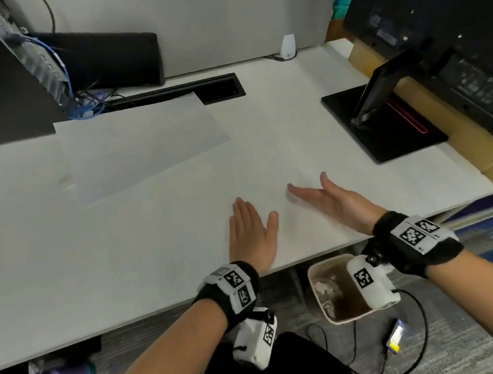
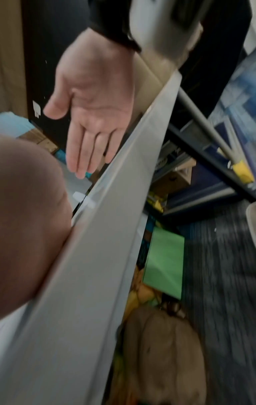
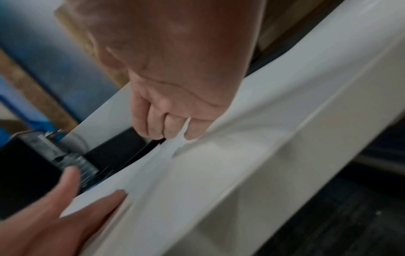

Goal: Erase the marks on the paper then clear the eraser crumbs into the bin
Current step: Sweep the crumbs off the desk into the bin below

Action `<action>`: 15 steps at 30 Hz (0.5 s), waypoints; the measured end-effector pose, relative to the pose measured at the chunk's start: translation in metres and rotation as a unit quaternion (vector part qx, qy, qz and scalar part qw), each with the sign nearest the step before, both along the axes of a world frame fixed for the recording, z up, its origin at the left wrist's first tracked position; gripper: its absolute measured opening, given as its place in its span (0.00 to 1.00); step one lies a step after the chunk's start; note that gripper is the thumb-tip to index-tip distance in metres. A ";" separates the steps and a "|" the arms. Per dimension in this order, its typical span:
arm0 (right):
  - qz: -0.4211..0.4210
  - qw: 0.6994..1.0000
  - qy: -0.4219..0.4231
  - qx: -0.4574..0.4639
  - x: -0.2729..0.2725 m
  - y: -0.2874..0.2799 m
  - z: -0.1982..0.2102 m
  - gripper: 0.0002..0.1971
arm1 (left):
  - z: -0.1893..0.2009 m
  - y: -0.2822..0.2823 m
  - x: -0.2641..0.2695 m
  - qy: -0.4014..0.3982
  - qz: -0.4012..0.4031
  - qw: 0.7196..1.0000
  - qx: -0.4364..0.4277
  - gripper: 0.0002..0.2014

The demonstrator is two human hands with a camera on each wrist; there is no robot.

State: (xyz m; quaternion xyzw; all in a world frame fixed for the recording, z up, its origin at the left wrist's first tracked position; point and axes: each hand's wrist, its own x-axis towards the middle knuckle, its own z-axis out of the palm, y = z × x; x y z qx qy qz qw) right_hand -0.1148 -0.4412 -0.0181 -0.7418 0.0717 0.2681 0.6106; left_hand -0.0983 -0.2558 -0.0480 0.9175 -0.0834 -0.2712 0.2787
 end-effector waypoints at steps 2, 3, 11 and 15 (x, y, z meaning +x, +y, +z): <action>-0.065 0.997 -0.010 -0.039 -0.007 -0.017 -0.001 0.34 | 0.006 -0.022 -0.007 0.024 -0.023 0.998 -0.047 0.32; -0.080 0.995 -0.012 -0.063 -0.011 -0.022 -0.002 0.33 | 0.010 -0.031 -0.007 0.045 -0.022 0.995 -0.087 0.31; -0.155 0.966 0.004 -0.206 -0.023 -0.011 -0.014 0.34 | 0.018 0.021 0.026 0.013 0.021 0.990 -0.141 0.28; -0.105 0.930 -0.017 -0.351 -0.027 0.033 -0.031 0.27 | 0.003 0.054 0.011 -0.005 -0.035 0.999 0.018 0.32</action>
